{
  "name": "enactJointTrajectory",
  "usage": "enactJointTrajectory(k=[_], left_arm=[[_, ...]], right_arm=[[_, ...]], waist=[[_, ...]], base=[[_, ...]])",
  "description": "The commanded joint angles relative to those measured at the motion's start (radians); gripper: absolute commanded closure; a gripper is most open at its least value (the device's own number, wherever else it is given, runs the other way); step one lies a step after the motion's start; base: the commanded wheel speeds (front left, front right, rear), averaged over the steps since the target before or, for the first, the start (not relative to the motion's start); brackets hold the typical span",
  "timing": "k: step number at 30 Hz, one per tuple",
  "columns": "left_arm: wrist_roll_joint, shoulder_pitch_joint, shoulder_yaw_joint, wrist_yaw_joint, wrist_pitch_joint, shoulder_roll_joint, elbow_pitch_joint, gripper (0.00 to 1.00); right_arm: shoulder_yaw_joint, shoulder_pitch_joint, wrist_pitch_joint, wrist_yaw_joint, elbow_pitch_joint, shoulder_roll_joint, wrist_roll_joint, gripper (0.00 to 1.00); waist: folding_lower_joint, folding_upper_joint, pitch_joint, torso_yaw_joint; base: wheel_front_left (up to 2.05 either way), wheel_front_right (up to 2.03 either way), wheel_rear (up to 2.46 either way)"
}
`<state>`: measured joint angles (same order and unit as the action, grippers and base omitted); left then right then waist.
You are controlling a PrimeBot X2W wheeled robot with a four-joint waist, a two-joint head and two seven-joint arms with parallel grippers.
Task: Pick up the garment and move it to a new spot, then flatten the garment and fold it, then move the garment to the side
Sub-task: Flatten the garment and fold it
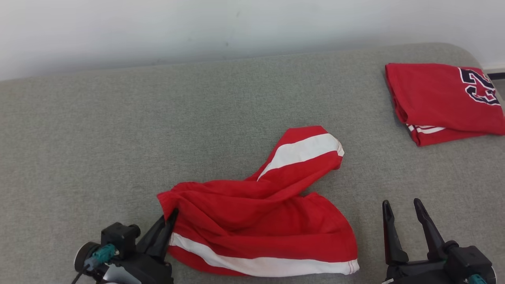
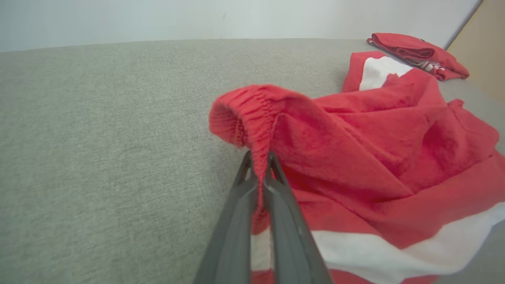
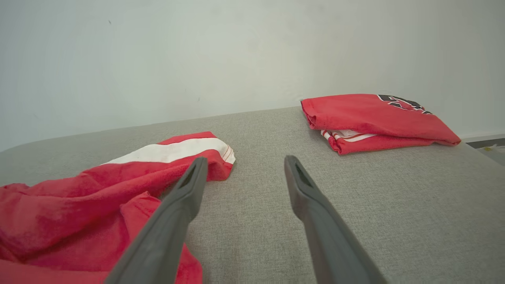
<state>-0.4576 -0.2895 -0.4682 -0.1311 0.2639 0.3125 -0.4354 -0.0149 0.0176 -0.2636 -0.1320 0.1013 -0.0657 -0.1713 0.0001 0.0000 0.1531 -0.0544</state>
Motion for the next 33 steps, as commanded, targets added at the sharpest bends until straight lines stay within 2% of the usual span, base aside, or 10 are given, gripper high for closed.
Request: enactJointTrajectory(k=[1, 5, 6, 7, 8, 15, 20, 27, 33], left_arm=[[-0.009, -0.017, 0.011, 0.001, 0.0, -0.012, -0.027, 1.0], [0.007, -0.031, 0.024, 0.001, 0.0, -0.025, -0.085, 1.0], [0.013, -0.031, 0.026, 0.001, 0.0, -0.03, -0.093, 0.84], [0.019, -0.028, 0.028, 0.001, 0.0, -0.034, -0.097, 0.52], [0.021, -0.024, 0.032, 0.001, 0.0, -0.038, -0.096, 0.0], [0.051, 0.031, 0.092, 0.001, 0.0, -0.064, -0.032, 0.0], [0.068, 0.101, 0.168, 0.001, 0.0, -0.077, 0.065, 0.0], [0.142, 0.219, 0.327, 0.001, 0.0, -0.094, 0.239, 0.0], [0.19, 0.283, 0.426, 0.001, 0.0, -0.124, 0.303, 0.0]], right_arm=[[0.002, -0.011, -0.001, 0.003, 0.004, 0.001, 0.004, 0.0], [0.005, -0.013, -0.001, 0.003, 0.015, 0.006, 0.004, 0.0], [0.004, -0.013, -0.001, 0.003, 0.019, 0.007, 0.004, 0.0], [0.004, -0.013, -0.001, 0.003, 0.022, 0.007, 0.003, 0.0], [0.005, -0.013, -0.001, 0.003, 0.024, 0.007, 0.001, 0.0], [0.008, -0.001, -0.001, 0.003, 0.026, 0.011, -0.006, 0.0], [0.015, 0.009, -0.001, 0.003, 0.023, 0.011, -0.013, 0.0], [0.011, 0.03, -0.001, 0.003, 0.009, 0.009, -0.007, 0.0], [0.002, 0.058, -0.001, 0.003, -0.022, -0.003, 0.001, 0.0]], waist=[[-0.0001, 0.0, 0.011, -0.012], [-0.0001, 0.0, 0.008, -0.008], [-0.0001, 0.0, 0.005, -0.005], [-0.0001, 0.0, 0.002, -0.002], [-0.0001, 0.0, -0.002, 0.003], [-0.0001, 0.0, -0.031, 0.045], [-0.0001, 0.0, -0.047, 0.08], [-0.0001, 0.0, -0.08, 0.112], [-0.0001, 0.0, -0.117, 0.116]], base=[[0.0, 0.0, 0.0], [0.0, 0.0, 0.0], [0.0, 0.0, 0.0], [0.0, 0.0, 0.0], [0.0, 0.0, 0.0], [0.0, 0.0, 0.0], [0.0, 0.0, 0.0], [0.0, 0.0, 0.0], [0.0, 0.0, 0.0]])
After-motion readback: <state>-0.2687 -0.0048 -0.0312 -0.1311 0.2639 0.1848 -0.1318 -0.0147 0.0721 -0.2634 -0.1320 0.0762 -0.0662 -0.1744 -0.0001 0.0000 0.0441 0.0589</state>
